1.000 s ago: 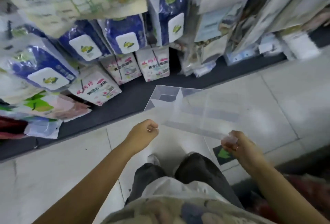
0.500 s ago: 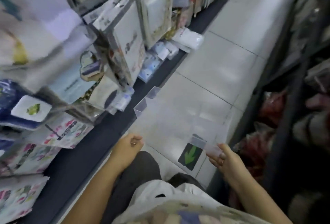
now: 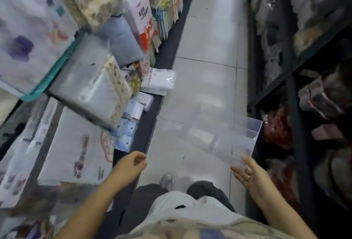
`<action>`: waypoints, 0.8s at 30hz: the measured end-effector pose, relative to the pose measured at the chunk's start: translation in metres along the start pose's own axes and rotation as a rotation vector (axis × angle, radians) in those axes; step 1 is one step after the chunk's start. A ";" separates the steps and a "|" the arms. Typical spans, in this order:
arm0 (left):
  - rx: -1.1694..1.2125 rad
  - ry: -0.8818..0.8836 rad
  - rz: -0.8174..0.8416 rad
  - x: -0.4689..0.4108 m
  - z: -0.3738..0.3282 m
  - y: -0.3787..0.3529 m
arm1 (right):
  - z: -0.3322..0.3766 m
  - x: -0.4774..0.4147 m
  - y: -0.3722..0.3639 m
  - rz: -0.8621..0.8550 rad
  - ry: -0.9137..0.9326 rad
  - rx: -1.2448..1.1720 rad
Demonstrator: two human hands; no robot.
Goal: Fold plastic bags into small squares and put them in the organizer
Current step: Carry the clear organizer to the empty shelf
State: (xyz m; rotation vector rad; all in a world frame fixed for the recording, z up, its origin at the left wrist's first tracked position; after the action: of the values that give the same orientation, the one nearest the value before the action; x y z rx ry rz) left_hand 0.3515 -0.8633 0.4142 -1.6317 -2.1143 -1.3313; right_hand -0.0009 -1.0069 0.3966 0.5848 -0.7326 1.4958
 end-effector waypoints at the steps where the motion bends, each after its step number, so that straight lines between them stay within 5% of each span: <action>1: -0.033 -0.018 0.012 -0.025 -0.020 0.015 | 0.015 -0.008 -0.006 -0.006 0.002 -0.020; 13: 0.036 -0.127 0.040 -0.323 -0.283 0.071 | 0.220 -0.201 -0.047 -0.173 -0.003 -0.154; 24: 0.171 -0.012 0.011 -0.542 -0.448 0.112 | 0.491 -0.451 -0.150 -0.024 -0.003 -0.039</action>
State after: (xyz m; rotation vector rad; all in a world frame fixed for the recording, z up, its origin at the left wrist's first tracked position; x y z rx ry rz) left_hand 0.4917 -1.5617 0.4174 -1.5843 -2.1560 -1.1061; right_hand 0.1410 -1.6755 0.4018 0.5641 -0.7533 1.4559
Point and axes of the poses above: each hand's wrist, its own x-axis away from the middle knuckle, its own y-axis out of the back of the hand, z = x × y, the point moved 4 cm from there along -x, towards the middle knuckle
